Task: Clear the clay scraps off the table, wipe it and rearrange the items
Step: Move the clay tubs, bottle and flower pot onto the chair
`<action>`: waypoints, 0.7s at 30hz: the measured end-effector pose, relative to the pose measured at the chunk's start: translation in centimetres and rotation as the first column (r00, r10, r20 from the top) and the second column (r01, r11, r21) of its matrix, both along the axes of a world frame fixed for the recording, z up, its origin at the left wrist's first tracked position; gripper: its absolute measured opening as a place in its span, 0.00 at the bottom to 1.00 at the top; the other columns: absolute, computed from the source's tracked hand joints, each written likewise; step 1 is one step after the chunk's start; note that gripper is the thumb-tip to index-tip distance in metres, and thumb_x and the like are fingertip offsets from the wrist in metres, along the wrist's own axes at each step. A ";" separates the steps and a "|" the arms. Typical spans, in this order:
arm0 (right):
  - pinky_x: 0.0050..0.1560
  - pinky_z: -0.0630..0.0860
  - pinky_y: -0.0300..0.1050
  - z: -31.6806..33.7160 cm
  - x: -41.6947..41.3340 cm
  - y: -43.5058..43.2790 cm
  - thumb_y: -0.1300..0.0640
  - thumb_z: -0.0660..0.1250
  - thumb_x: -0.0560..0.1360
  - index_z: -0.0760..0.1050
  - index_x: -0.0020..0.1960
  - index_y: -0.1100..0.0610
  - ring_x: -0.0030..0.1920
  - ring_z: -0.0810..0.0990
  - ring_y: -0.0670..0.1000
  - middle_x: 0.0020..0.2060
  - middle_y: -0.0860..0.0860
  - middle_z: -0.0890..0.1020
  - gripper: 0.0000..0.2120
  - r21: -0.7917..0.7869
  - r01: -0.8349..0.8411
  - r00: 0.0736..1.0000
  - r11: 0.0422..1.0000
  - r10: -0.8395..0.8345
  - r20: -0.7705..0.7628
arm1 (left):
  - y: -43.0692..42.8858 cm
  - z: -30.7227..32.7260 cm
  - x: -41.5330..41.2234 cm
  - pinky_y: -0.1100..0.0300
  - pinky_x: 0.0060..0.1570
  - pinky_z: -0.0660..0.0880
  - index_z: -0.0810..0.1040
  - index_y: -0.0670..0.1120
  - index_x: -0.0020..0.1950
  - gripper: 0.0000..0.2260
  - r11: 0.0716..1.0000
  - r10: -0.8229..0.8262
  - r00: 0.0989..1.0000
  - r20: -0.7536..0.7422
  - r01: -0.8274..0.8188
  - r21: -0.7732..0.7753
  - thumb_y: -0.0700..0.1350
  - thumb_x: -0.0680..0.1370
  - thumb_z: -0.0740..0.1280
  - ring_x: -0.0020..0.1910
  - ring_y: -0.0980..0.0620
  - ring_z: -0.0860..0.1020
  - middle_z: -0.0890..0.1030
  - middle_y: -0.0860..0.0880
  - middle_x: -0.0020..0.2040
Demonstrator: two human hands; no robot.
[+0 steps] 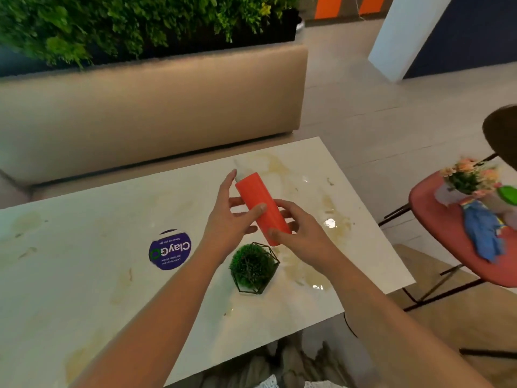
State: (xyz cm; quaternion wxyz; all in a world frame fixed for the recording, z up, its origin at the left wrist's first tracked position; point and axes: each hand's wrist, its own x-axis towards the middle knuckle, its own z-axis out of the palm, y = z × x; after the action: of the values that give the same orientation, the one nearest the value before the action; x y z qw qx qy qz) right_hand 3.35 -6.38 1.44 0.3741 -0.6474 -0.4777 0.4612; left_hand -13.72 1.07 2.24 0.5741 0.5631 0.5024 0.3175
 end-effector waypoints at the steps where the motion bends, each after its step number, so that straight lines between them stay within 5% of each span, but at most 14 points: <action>1: 0.53 0.83 0.47 -0.1 0.4 -0.3 0.51 0.74 0.76 0.69 0.72 0.39 0.53 0.82 0.48 0.59 0.44 0.78 0.28 0.000 0.017 1.000 1.000 -0.017 0.001 | 0.3 0.1 0.3 0.44 0.53 0.84 0.58 0.67 0.79 0.39 1.000 -0.003 1.000 -0.012 0.004 0.025 0.52 0.75 0.77 0.59 0.48 0.82 0.75 0.49 0.71; 13: 0.45 0.77 0.34 0.8 9.1 -4.6 0.54 0.75 0.75 0.70 0.72 0.38 0.50 0.82 0.41 0.59 0.41 0.78 0.29 0.022 0.236 0.972 0.972 -0.236 -0.017 | 0.6 2.8 9.0 0.47 0.50 0.85 0.67 0.63 0.73 0.32 0.995 -0.037 0.991 0.126 0.025 0.095 0.49 0.75 0.78 0.54 0.49 0.85 0.79 0.49 0.63; 18: 0.56 0.82 0.51 -0.9 16.4 -7.4 0.58 0.76 0.74 0.73 0.67 0.42 0.51 0.85 0.55 0.60 0.50 0.79 0.26 0.029 0.452 0.870 0.891 -0.434 -0.234 | -1.5 2.7 17.4 0.47 0.50 0.85 0.66 0.60 0.72 0.31 0.995 -0.052 0.986 0.159 0.038 0.087 0.49 0.75 0.78 0.55 0.49 0.85 0.78 0.48 0.62; 21: 0.54 0.82 0.52 -2.4 22.9 -8.9 0.59 0.77 0.71 0.77 0.62 0.44 0.48 0.84 0.56 0.58 0.54 0.80 0.22 0.029 0.563 0.784 0.826 -0.523 -0.335 | -2.4 1.9 24.7 0.48 0.50 0.85 0.66 0.60 0.72 0.30 0.994 -0.094 0.986 0.140 0.085 0.071 0.50 0.76 0.78 0.55 0.49 0.84 0.78 0.47 0.62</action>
State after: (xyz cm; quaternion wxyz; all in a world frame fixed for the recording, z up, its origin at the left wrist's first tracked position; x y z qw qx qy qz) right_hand 26.28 -15.29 -0.94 0.6023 -0.6509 -0.2337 0.3987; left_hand 10.95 -1.37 4.16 0.6040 0.5790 0.4236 0.3472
